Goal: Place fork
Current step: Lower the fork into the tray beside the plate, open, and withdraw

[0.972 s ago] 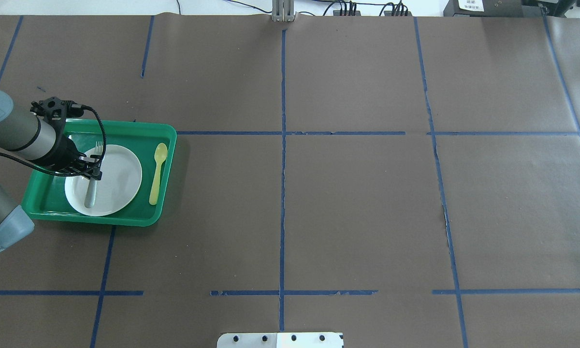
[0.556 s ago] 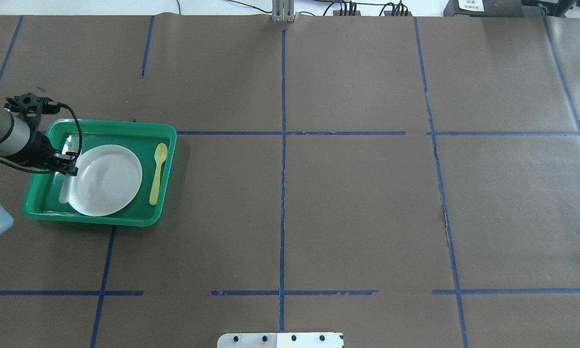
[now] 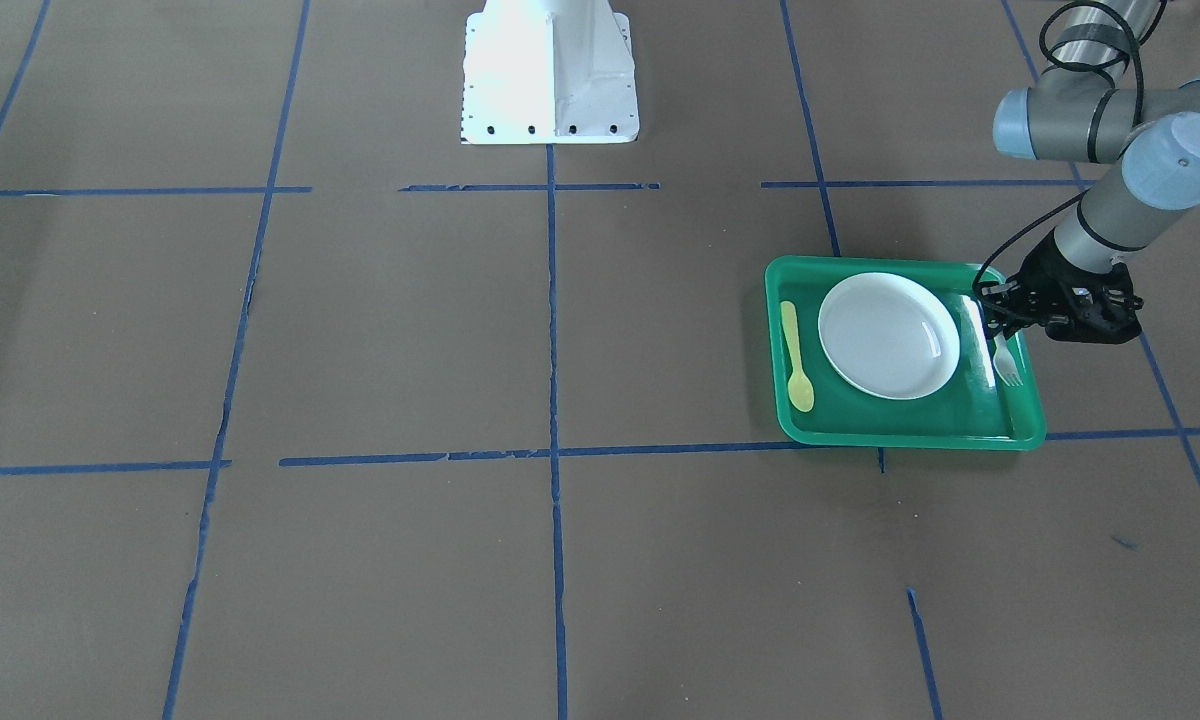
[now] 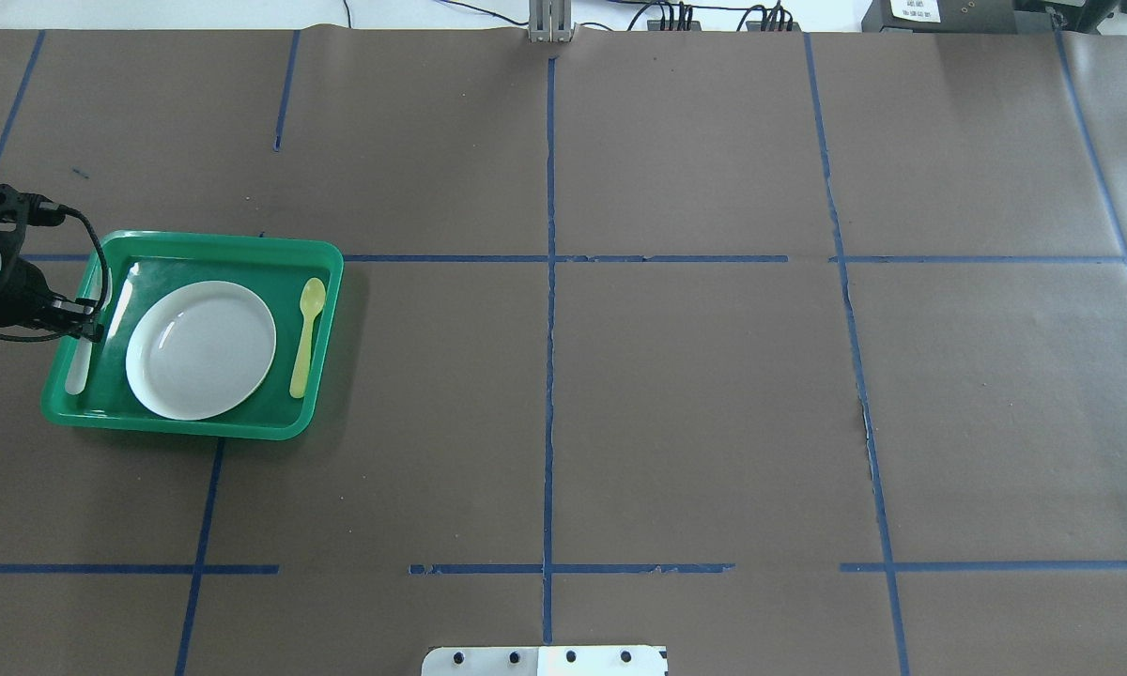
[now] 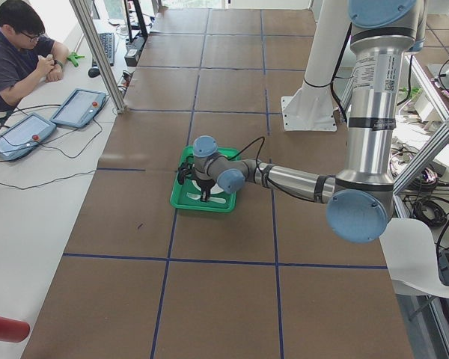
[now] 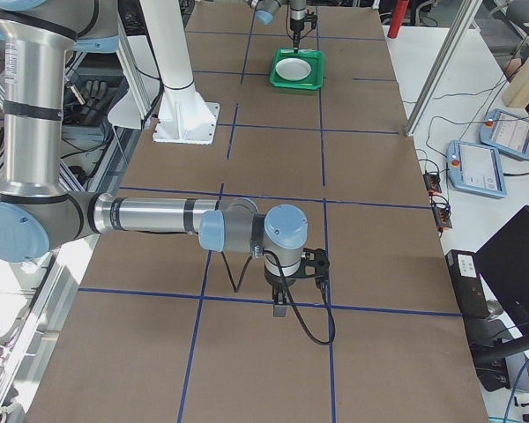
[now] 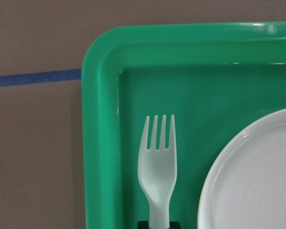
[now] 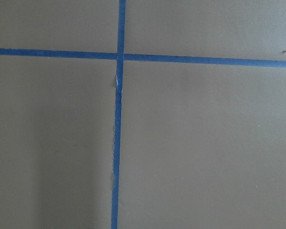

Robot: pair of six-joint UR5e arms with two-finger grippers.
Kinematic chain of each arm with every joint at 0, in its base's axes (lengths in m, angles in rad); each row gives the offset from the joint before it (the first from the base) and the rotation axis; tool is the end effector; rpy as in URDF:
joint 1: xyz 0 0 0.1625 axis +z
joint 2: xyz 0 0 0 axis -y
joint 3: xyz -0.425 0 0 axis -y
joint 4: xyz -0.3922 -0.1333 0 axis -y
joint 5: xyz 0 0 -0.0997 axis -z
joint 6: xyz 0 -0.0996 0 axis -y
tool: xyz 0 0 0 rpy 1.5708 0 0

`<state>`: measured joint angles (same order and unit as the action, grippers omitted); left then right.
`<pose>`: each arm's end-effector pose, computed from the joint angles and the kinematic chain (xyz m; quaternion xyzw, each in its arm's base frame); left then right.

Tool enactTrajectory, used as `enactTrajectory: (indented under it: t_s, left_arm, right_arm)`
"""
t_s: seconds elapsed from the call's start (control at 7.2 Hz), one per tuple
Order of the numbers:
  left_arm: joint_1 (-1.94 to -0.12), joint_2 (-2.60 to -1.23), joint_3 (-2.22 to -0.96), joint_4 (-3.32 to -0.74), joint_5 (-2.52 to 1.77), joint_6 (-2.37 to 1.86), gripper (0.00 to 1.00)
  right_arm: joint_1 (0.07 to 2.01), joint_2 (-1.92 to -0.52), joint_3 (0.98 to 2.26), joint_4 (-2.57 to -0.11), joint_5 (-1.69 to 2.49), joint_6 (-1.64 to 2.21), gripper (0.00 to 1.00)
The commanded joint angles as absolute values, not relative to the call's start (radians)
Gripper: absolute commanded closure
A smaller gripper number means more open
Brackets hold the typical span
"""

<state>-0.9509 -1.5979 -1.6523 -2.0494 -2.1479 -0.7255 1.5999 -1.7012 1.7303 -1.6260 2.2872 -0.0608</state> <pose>0.2440 -0.4778 0.5591 0.0473 0.3859 0.0338 0.9207 0.0805 -0.4323 0.6502 0.0035 -0.3508 -0.0103 0.9364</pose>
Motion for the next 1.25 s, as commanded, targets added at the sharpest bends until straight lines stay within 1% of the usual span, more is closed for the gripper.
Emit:
enactTrajectory:
  t_s: [0.0,0.14,0.42,0.69,1.11]
  left_arm:
    - [-0.948,-1.597,-1.649,-2.056,-2.149,-0.726,0.46]
    - [-0.946,-1.603,-1.648,-2.056,-2.149,-0.726,0.00]
    - [-0.954,-1.608,-1.663,-2.054,-2.160,-0.726,0.00]
    - [-1.073,-1.600,-1.744,-2.039,-2.164,-0.640,0.00]
    - [-1.253,-1.597,-1.752,-1.953,-2.231,-0.338,0.00]
  right_arm:
    - [1.600,-1.701,1.730,-1.626,2.287,-0.061,0.00]
    - [1.600,-1.701,1.730,-1.626,2.287,-0.060,0.00]
    - [1.600,-1.701,1.730,-1.626,2.287,-0.061,0.00]
    - [1.600,-1.701,1.730,-1.626,2.287,-0.061,0.00]
    - [1.600,-1.701,1.730,-1.626,2.287,-0.061,0.00]
